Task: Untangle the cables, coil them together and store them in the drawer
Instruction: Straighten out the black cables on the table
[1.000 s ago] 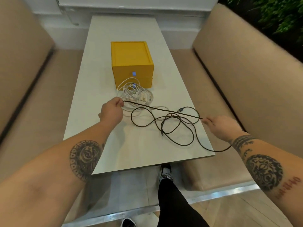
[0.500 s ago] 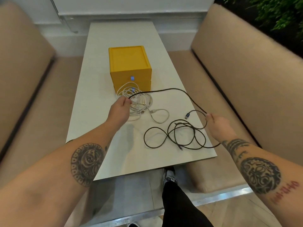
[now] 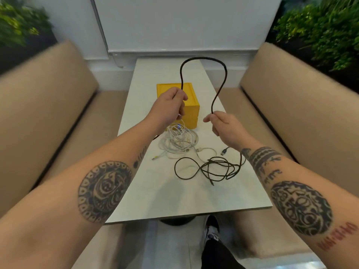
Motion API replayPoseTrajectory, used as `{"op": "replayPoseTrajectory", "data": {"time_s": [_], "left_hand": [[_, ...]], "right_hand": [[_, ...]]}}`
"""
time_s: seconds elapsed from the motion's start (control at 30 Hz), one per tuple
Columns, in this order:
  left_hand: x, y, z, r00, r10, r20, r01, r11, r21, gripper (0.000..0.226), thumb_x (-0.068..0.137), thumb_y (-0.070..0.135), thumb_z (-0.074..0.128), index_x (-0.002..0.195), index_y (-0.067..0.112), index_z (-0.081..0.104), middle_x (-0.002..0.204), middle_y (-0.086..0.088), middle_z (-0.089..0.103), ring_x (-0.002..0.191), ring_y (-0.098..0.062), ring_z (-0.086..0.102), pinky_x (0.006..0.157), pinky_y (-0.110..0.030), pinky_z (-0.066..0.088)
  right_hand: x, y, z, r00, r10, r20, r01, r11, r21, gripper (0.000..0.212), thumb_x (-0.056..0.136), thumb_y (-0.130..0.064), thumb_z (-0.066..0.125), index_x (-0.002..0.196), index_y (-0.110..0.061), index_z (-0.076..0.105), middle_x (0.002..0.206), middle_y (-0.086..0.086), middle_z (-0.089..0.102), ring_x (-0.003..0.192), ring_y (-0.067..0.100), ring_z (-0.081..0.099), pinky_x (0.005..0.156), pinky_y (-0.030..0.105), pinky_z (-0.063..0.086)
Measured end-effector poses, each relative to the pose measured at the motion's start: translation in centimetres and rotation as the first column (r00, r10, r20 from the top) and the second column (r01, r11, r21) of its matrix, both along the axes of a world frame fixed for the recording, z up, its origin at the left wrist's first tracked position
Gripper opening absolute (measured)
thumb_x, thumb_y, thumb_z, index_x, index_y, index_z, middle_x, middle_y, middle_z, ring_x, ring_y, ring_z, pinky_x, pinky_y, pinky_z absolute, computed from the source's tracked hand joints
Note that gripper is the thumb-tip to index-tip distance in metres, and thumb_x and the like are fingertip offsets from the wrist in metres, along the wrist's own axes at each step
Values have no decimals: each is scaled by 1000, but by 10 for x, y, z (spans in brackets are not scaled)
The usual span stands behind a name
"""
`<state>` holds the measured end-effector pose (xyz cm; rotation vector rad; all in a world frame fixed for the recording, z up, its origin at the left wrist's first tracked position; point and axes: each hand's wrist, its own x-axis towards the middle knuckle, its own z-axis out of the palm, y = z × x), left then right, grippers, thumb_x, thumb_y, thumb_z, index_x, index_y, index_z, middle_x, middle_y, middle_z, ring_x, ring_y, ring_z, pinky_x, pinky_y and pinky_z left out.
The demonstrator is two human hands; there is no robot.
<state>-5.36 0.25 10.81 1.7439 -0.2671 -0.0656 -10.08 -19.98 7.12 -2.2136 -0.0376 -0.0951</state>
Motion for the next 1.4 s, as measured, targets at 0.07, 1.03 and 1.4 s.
{"op": "replayPoseTrajectory", "data": {"time_s": [0.07,1.03,1.4], "left_hand": [[-6,-4,14,998,-23,-61,14,990,-141,25,107,27,39,90,19,56,97,1,72,96,-17,67,86,-40,55],[-8,29,102,975,-65,-213,-72,812,-580,44,109,45,28,80,21,51,64,4,60,78,-19,69,77,-40,45],[54,99,79,862,182,-474,-492,528,-692,29,102,19,31,75,19,42,53,3,41,44,-16,43,55,-30,53]], "right_hand": [[3,21,16,998,65,-3,-65,998,0,32,103,-35,42,89,-31,70,63,-4,57,53,6,48,60,29,39],[27,103,97,963,160,217,-208,953,221,39,100,-43,47,68,-23,59,45,-11,44,43,11,38,49,28,30],[12,30,29,960,257,-109,-209,921,328,37,108,-32,39,83,-14,60,55,-4,35,52,16,23,54,37,15]]}}
